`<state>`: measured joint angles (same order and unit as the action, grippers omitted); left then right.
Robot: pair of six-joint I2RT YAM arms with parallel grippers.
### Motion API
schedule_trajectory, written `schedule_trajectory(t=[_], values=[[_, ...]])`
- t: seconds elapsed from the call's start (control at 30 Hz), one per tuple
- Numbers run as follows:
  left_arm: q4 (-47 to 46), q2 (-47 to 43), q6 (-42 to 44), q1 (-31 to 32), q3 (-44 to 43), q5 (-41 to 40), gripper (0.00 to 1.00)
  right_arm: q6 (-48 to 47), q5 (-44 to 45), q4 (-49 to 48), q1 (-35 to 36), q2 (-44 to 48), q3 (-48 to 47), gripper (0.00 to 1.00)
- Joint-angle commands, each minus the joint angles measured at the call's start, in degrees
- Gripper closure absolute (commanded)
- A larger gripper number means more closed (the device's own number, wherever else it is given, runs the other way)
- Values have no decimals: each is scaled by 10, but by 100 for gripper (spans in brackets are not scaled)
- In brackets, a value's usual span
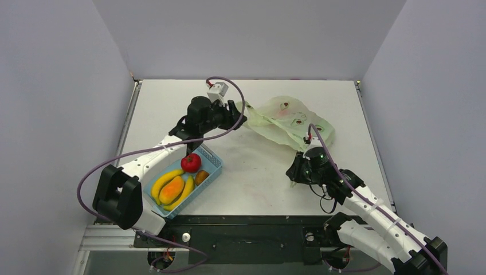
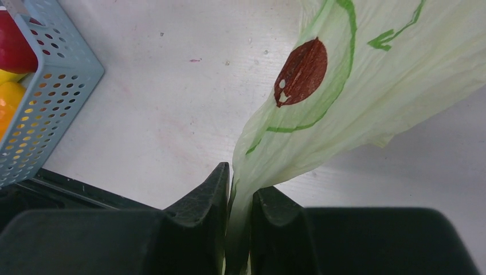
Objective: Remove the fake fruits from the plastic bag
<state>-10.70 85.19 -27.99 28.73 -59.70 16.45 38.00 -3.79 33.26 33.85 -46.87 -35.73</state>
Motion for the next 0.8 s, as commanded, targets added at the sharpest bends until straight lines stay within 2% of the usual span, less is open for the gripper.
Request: schedule_trajectory(t=[0.0,0.13,0.37,0.57,0.77], values=[[132,-12,97,58,-92,-159,50,9,12,-39,8,10,-3,86],[175,26,98,65,-146,-215,50,7,14,-36,10,11,-2,86],[214,107,124,65,-235,-226,48,21,18,-36,13,14,8,86],[191,85,145,65,-204,-241,48,32,20,-37,21,18,15,86],[172,45,148,50,-194,-218,48,37,22,-35,26,17,18,86]])
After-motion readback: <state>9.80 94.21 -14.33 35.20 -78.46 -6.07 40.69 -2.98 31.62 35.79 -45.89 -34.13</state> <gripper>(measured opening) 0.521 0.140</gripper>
